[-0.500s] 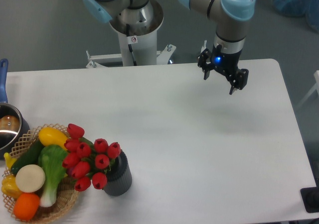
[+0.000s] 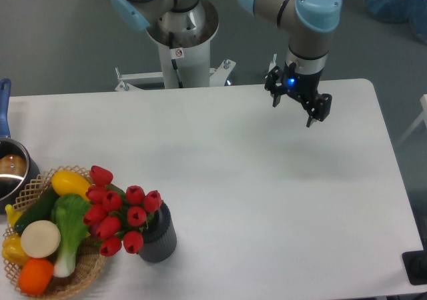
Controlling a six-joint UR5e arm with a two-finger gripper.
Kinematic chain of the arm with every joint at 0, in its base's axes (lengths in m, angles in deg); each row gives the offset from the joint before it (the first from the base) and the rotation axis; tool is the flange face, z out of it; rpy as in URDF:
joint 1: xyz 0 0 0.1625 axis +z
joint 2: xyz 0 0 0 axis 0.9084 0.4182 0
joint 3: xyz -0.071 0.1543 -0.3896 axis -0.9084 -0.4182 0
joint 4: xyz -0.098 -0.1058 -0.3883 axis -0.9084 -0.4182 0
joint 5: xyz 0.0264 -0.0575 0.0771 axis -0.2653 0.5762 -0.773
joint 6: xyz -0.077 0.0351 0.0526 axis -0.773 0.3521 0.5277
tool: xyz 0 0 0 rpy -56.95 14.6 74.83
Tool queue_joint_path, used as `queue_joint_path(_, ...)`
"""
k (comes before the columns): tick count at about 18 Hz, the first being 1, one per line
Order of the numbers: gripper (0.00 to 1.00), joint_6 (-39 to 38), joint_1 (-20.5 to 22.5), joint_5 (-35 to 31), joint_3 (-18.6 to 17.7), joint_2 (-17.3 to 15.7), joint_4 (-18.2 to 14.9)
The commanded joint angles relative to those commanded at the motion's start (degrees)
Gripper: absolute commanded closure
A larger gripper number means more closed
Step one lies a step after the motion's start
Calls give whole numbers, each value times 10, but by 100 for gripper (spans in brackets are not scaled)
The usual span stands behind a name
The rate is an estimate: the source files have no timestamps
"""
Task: Pick up the flowers from the vase
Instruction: 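Move the open gripper from its start pose toward the black vase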
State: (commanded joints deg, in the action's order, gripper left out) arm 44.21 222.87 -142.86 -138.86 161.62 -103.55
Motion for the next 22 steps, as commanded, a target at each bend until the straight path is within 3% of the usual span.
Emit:
queue_joint_path(7,0,-15,-1,7,-31,-18,4)
queue_joint_path(10,0,-126,-3,10,-36,-21,8)
queue_joint_path(12,0,-147,-2,14,-36,-18,13)
queue_joint_path(15,0,-149,-2,82,-40,-20,20)
queue_joint_path(22,0,-149,-2,172,-71,-34,54)
